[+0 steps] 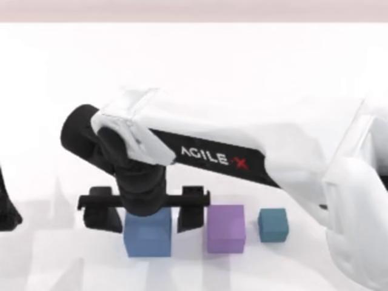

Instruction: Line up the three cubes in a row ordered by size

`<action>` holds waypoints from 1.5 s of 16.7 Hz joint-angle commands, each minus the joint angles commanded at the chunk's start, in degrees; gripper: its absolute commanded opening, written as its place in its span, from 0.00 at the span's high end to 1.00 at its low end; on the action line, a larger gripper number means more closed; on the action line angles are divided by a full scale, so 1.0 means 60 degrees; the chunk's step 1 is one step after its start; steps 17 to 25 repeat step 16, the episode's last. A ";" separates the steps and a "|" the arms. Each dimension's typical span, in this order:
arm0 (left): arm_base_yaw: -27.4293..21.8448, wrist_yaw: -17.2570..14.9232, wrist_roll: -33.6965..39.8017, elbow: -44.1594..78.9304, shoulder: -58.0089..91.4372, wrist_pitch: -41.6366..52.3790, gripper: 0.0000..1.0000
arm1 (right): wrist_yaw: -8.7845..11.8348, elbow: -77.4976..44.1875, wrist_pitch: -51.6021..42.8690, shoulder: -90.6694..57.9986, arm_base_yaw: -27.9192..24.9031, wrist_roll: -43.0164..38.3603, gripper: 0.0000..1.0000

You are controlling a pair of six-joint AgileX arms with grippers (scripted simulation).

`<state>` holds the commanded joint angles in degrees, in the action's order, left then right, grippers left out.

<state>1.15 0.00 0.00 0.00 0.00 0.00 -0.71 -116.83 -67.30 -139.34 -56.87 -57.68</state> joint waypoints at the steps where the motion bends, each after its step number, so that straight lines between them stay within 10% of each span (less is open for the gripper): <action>1: 0.0000 0.0000 0.0000 0.0000 0.0000 0.0000 0.00 | 0.0000 0.0000 0.0000 0.0000 0.0000 0.0000 0.00; 25: 0.0000 0.0000 0.0000 0.0000 0.0000 0.0000 0.00 | 0.0002 -0.2498 -0.2578 0.0081 -0.0065 0.0005 0.00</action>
